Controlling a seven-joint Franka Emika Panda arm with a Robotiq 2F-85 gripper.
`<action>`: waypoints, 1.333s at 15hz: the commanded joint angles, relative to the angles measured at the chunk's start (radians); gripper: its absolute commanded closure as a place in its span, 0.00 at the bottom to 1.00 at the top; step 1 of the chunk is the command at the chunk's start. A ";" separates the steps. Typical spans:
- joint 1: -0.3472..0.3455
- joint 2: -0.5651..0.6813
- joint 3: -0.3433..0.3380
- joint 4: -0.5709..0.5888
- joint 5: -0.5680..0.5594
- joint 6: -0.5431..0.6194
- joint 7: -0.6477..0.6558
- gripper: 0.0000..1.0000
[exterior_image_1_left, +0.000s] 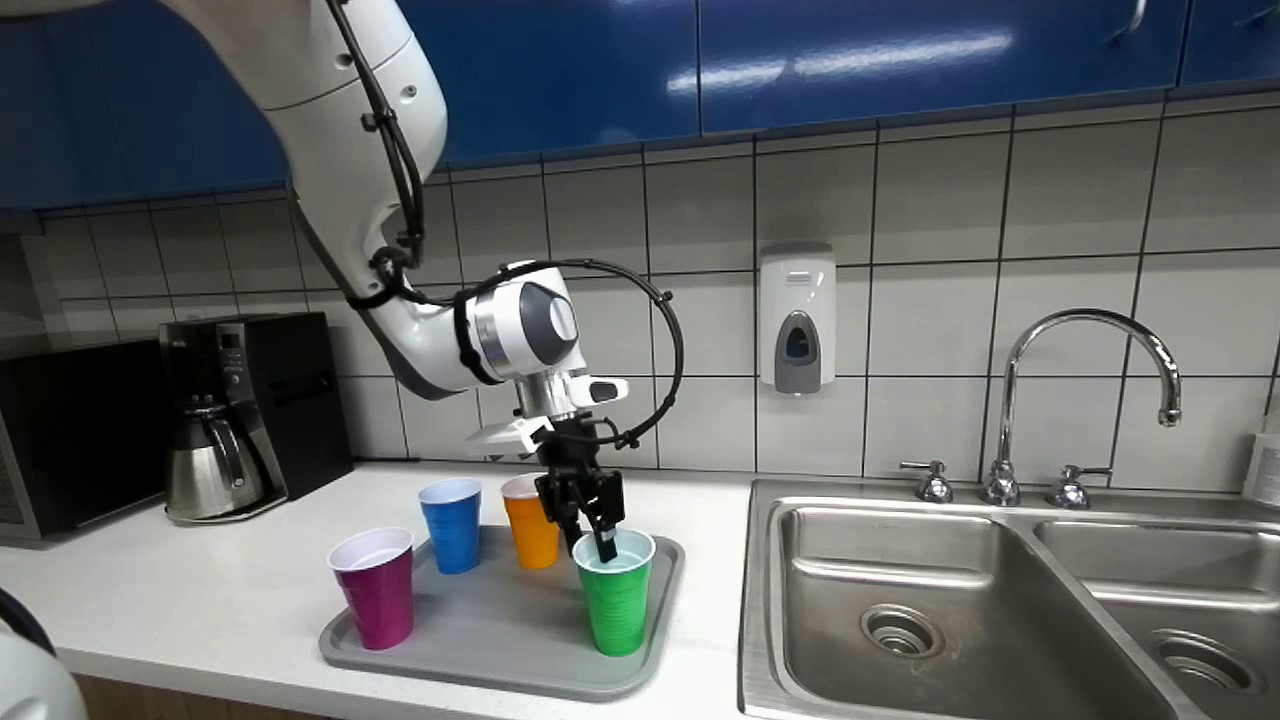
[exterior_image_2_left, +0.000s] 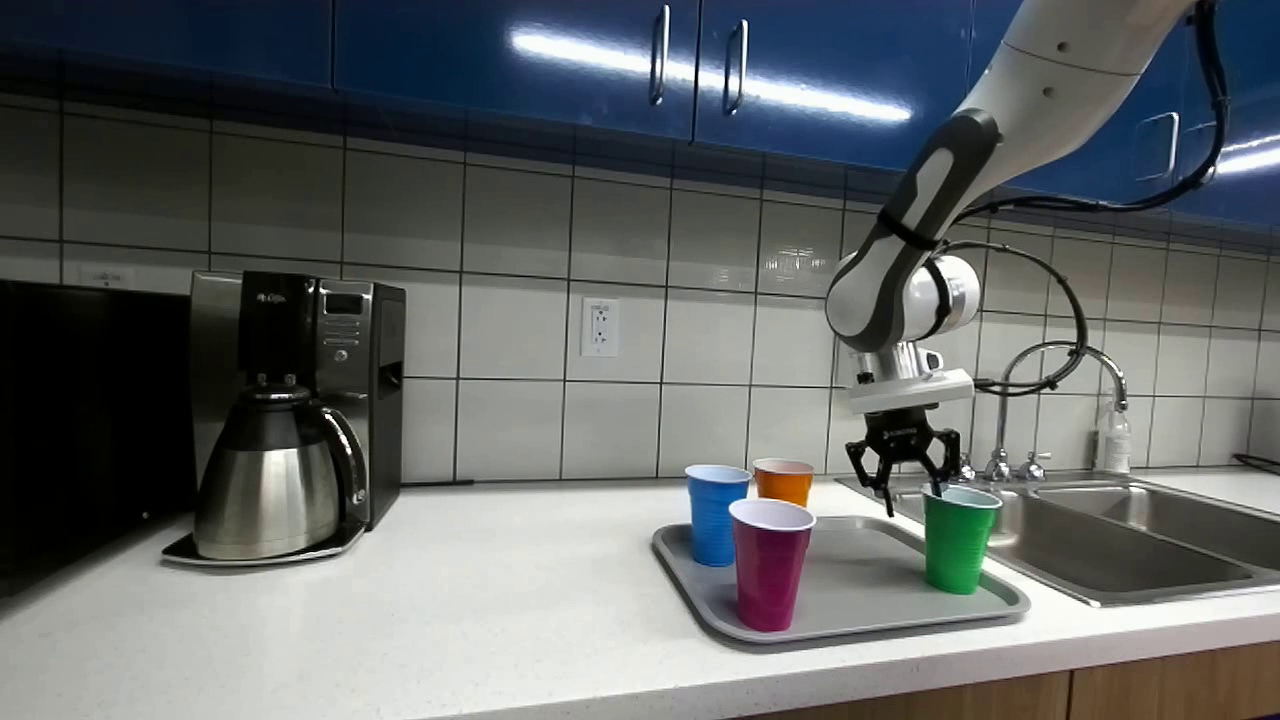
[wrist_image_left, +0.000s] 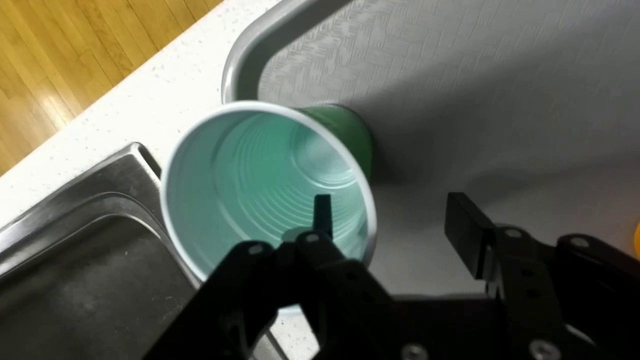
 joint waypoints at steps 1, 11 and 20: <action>0.005 -0.023 0.007 0.012 -0.003 -0.030 -0.015 0.05; 0.002 -0.112 0.021 -0.010 -0.007 -0.025 -0.048 0.00; -0.004 -0.192 0.053 -0.051 0.004 -0.017 -0.104 0.00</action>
